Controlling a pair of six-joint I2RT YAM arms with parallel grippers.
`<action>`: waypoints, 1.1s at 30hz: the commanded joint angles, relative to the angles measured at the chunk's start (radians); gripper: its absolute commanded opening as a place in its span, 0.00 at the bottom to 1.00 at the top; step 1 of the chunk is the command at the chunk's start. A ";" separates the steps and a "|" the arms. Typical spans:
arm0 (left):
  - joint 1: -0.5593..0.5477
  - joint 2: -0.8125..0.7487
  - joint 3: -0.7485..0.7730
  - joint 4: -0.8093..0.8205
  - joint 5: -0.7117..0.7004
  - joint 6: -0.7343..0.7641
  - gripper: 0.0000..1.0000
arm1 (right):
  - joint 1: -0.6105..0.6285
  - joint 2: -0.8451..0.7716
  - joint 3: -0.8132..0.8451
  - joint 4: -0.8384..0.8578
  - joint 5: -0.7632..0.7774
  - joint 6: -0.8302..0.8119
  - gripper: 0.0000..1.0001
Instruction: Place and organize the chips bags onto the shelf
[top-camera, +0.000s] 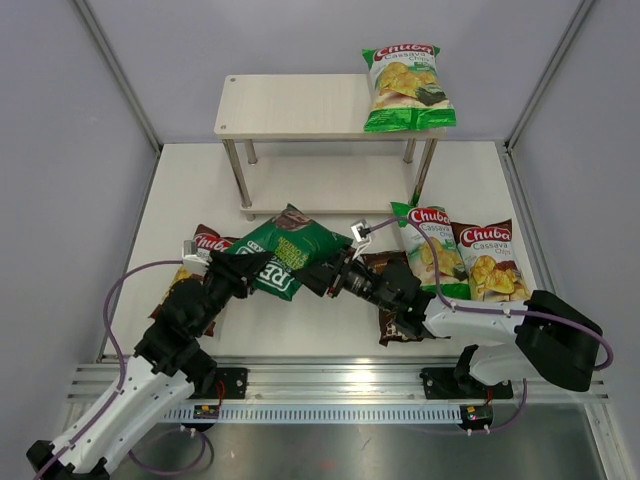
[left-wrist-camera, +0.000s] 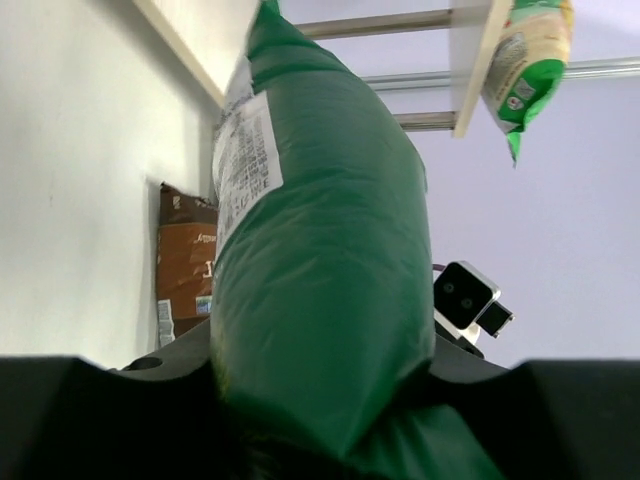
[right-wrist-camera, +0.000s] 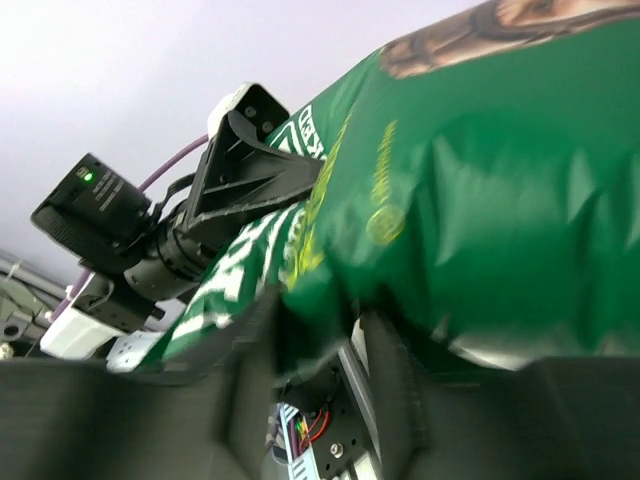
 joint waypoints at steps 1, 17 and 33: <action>-0.001 -0.052 -0.009 0.166 -0.061 0.068 0.14 | 0.016 -0.071 -0.014 0.122 0.006 -0.029 0.49; -0.001 -0.094 0.108 0.451 -0.082 0.439 0.10 | 0.016 -0.557 0.037 -0.654 0.300 -0.054 0.79; 0.002 0.365 0.536 0.502 -0.305 0.473 0.14 | 0.016 -0.813 0.078 -1.093 0.455 0.003 0.86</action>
